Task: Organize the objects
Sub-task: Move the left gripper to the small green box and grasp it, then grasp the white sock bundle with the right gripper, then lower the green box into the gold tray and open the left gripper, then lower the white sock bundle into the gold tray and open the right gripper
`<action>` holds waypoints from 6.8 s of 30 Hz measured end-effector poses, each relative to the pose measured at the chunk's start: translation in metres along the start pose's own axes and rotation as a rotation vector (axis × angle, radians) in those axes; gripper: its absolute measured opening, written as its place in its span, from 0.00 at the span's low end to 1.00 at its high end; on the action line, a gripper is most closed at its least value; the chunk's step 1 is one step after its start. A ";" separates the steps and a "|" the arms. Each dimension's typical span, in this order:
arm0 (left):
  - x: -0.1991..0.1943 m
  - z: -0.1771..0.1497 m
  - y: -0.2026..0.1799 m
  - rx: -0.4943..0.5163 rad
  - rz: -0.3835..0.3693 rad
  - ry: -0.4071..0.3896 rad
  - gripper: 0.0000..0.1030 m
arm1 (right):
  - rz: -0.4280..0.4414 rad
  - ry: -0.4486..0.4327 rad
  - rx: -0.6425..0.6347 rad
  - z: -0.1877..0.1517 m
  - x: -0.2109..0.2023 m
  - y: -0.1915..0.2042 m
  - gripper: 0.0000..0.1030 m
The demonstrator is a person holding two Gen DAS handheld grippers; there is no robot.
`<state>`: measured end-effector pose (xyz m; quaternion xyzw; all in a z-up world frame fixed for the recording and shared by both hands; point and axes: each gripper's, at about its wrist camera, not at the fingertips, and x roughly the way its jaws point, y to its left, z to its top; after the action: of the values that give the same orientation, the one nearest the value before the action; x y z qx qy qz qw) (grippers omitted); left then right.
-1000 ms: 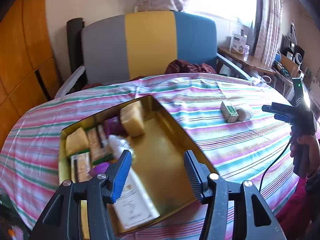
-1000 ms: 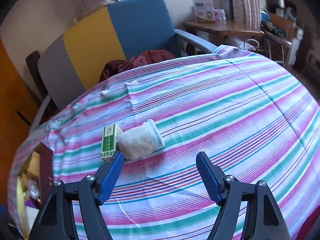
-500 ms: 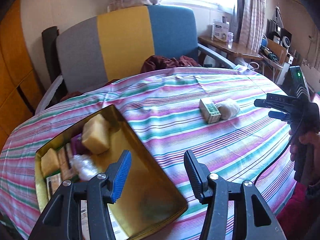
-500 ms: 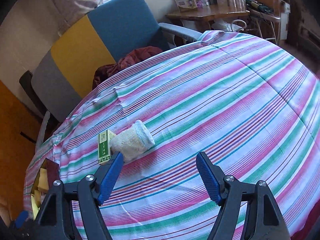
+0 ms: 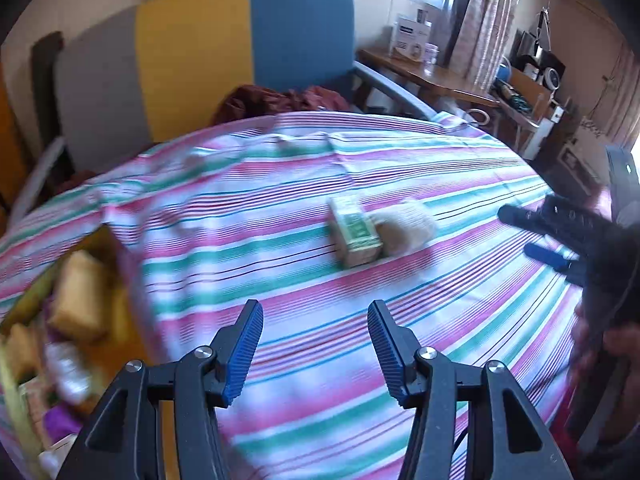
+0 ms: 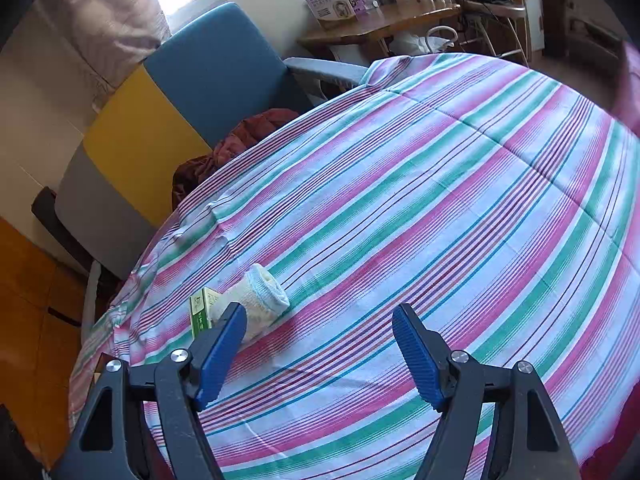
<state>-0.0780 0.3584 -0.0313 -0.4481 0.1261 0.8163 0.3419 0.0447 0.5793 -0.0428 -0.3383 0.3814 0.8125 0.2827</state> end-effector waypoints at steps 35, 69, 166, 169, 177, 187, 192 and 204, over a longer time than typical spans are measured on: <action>0.100 0.012 0.013 -0.136 -0.015 0.166 0.33 | 0.016 0.148 -0.077 -0.010 0.032 0.014 0.76; 0.056 -0.035 0.020 -0.132 -0.017 0.095 0.31 | -0.069 0.260 -0.534 -0.041 0.075 0.079 0.66; -0.128 -0.145 0.214 -0.469 0.235 -0.124 0.43 | -0.080 0.188 -0.696 -0.086 0.051 0.097 0.66; -0.130 -0.161 0.219 -0.484 0.249 -0.108 0.43 | 0.020 0.160 -0.740 -0.101 0.027 0.126 0.66; -0.146 -0.179 0.227 -0.512 0.264 -0.141 0.43 | 0.308 0.130 -0.967 -0.186 -0.030 0.230 0.66; -0.156 -0.193 0.233 -0.511 0.283 -0.150 0.44 | 0.229 0.212 -1.219 -0.263 0.005 0.288 0.66; -0.153 -0.198 0.233 -0.507 0.317 -0.139 0.45 | 0.203 0.284 -1.232 -0.274 0.033 0.284 0.70; -0.158 -0.194 0.223 -0.476 0.459 -0.151 0.49 | 0.254 0.230 -1.119 -0.259 0.007 0.271 0.81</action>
<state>-0.0449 0.0249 -0.0350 -0.4135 0.0040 0.9095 0.0435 -0.0674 0.2215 -0.0564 -0.4739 -0.0398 0.8759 -0.0818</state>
